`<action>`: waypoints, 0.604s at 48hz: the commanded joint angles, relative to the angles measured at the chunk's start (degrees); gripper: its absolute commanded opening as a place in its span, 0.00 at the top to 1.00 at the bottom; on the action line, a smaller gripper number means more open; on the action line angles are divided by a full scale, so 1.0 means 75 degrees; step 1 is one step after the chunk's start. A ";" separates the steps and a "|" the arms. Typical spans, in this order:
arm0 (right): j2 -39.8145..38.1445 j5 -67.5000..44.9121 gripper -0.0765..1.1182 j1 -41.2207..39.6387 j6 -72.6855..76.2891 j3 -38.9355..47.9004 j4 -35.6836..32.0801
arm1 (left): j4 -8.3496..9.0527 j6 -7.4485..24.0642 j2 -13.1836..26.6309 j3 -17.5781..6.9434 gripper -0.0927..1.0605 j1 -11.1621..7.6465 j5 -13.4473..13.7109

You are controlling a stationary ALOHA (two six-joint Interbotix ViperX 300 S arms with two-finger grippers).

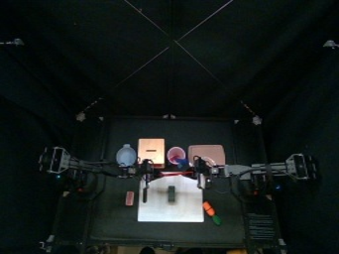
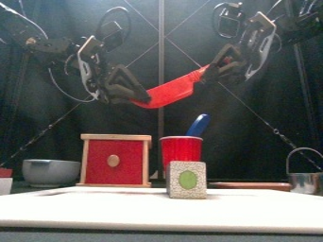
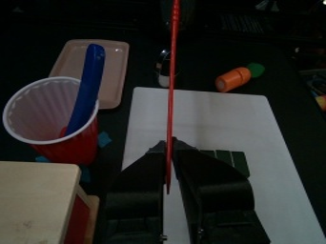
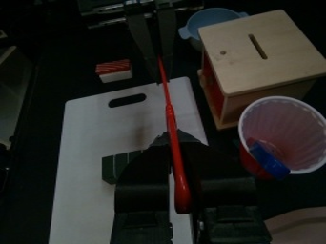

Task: Cut the sushi into 4 pieces with the knife
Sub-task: Cut the sushi into 4 pieces

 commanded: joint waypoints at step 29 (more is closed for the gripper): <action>0.1828 0.2648 0.82 0.0422 -0.0012 -0.1383 0.0281 | -0.0023 -0.0059 0.0750 -0.0176 0.62 -0.0773 0.0445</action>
